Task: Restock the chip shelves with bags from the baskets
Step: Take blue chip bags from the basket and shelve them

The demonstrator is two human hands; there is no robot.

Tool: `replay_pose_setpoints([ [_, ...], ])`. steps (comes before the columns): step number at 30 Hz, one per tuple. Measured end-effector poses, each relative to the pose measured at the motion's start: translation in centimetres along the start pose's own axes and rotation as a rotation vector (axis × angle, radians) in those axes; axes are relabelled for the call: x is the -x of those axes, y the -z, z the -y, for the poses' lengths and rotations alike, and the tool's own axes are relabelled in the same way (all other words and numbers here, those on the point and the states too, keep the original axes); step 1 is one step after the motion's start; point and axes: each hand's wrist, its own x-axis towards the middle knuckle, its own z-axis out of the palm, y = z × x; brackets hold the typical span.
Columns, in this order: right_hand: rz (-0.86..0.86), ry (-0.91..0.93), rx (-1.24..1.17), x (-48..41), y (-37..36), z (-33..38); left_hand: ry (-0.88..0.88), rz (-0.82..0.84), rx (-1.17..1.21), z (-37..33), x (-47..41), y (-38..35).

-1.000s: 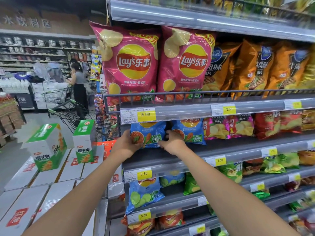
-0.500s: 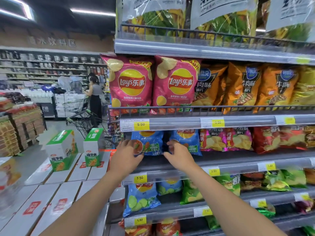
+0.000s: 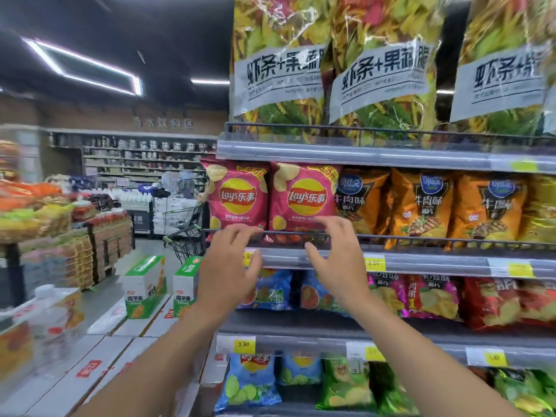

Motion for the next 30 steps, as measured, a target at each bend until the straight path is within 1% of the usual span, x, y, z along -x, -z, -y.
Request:
replay_pose_setpoints([
  [2, -0.024, -0.005, -0.017, -2.1, 0.7, 0.3, 0.041, -0.05, -0.001, 0.3, -1.8, 1.3],
  [4, 0.0, -0.124, -0.057, -4.2, 0.7, 0.4, 0.157, -0.052, -0.003, 0.8, -3.6, 2.3],
  [7, 0.07, -0.361, -0.17, -7.1, 0.3, 0.0, 0.37, 0.039, 0.025, 2.4, -6.1, 3.1],
  [10, 0.129, -0.447, -0.215, -8.7, -0.4, -0.2, 0.485, 0.164, 0.102, 3.6, -7.6, 3.2],
  [12, 0.14, -0.446, -0.212, -9.2, -1.1, -0.4, 0.5, 0.216, 0.169, 4.2, -8.3, 2.9],
  [15, 0.101, -0.44, -0.162, -9.6, -1.9, -0.6, 0.525, 0.257, 0.255, 5.2, -9.0, 2.0],
  [20, 0.072, -0.445, -0.033, -10.1, -2.8, 0.0, 0.612, 0.298, 0.255, 7.7, -10.4, 0.5],
  [23, 0.089, -0.428, 0.046, -10.5, -3.6, 0.5, 0.643, 0.29, 0.329, 8.7, -11.1, -0.2],
  [26, 0.136, -0.444, 0.048, -11.0, -4.0, 0.3, 0.617, 0.275, 0.4, 9.0, -11.6, -0.7],
  [30, 0.198, -0.483, -0.03, -11.7, -3.7, -0.7, 0.623, 0.278, 0.512, 9.7, -11.7, -1.0],
])
